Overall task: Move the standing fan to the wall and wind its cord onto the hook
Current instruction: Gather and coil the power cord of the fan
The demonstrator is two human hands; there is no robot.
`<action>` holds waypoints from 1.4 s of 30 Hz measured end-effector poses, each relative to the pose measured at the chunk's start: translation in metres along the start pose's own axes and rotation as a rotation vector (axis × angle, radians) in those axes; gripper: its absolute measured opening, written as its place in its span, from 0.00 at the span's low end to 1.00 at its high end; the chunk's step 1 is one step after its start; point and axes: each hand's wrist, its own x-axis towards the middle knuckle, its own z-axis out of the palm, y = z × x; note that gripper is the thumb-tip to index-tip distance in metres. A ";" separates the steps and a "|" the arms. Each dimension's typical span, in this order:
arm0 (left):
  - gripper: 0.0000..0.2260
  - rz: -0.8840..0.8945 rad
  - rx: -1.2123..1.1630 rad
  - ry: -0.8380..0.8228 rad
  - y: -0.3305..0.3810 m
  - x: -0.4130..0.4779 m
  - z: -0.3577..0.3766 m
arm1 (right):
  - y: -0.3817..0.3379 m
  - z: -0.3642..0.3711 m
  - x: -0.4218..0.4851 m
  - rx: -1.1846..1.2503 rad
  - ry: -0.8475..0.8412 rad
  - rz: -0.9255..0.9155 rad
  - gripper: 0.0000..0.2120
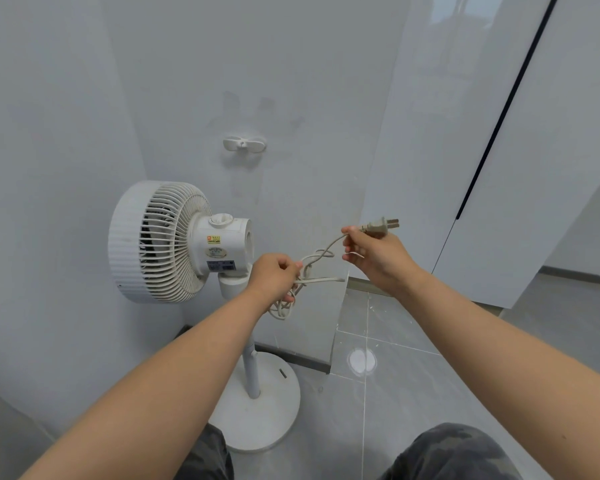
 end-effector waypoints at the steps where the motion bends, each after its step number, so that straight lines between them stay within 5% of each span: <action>1: 0.13 -0.001 -0.021 0.005 0.000 0.000 0.000 | 0.000 0.000 0.000 -0.002 -0.023 0.006 0.08; 5: 0.13 -0.013 -0.098 0.061 -0.001 0.001 -0.001 | 0.001 0.003 -0.003 -0.049 -0.168 0.054 0.12; 11: 0.09 -0.019 -0.162 0.107 0.000 0.003 -0.005 | 0.006 0.004 -0.006 -0.645 -0.191 0.002 0.09; 21: 0.11 0.045 -0.108 0.170 0.004 -0.003 0.006 | 0.007 0.017 -0.004 -1.138 -0.160 0.026 0.10; 35: 0.07 0.279 0.281 0.063 0.002 -0.007 -0.006 | 0.018 0.010 -0.004 -0.889 -0.025 -0.004 0.13; 42: 0.05 0.313 0.312 0.051 0.005 -0.007 -0.006 | 0.025 0.007 -0.006 -0.928 0.015 -0.056 0.05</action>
